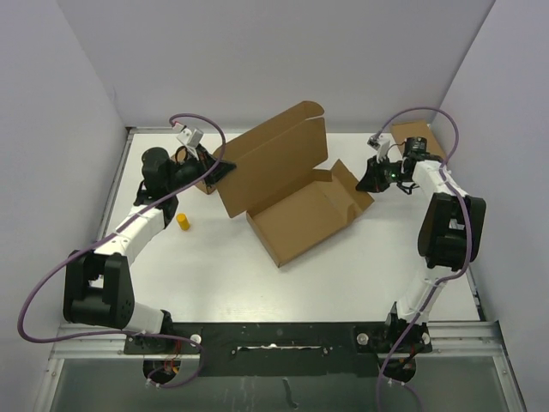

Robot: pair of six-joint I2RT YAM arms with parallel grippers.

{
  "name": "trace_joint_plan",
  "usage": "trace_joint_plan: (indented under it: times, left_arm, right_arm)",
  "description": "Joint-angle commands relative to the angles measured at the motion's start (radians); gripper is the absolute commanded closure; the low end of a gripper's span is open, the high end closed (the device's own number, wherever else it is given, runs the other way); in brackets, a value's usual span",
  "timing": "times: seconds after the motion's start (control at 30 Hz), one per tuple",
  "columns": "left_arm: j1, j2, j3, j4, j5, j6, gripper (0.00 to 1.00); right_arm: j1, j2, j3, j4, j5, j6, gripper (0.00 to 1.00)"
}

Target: Fold the paper box

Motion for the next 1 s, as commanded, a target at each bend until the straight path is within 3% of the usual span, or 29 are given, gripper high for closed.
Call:
trace_joint_plan:
  times: [0.0, 0.27, 0.57, 0.97]
  left_arm:
    - [0.004, -0.006, 0.004, 0.082, 0.023, -0.016, 1.0]
    - [0.006, -0.011, 0.0, 0.087, 0.014, -0.018, 1.0]
    - [0.005, -0.011, -0.012, 0.128, 0.026, -0.034, 1.0]
    - [0.005, -0.002, -0.007, 0.095, 0.022, -0.007, 1.0]
  right_arm:
    - [0.059, -0.128, -0.016, 0.056, -0.015, 0.021, 1.0]
    - [0.158, -0.229, -0.051, 0.068, 0.095, -0.026, 1.0]
    - [0.246, -0.229, -0.077, 0.051, 0.116, -0.044, 1.0]
    - [0.184, -0.099, -0.054, 0.003, -0.053, 0.0, 0.78]
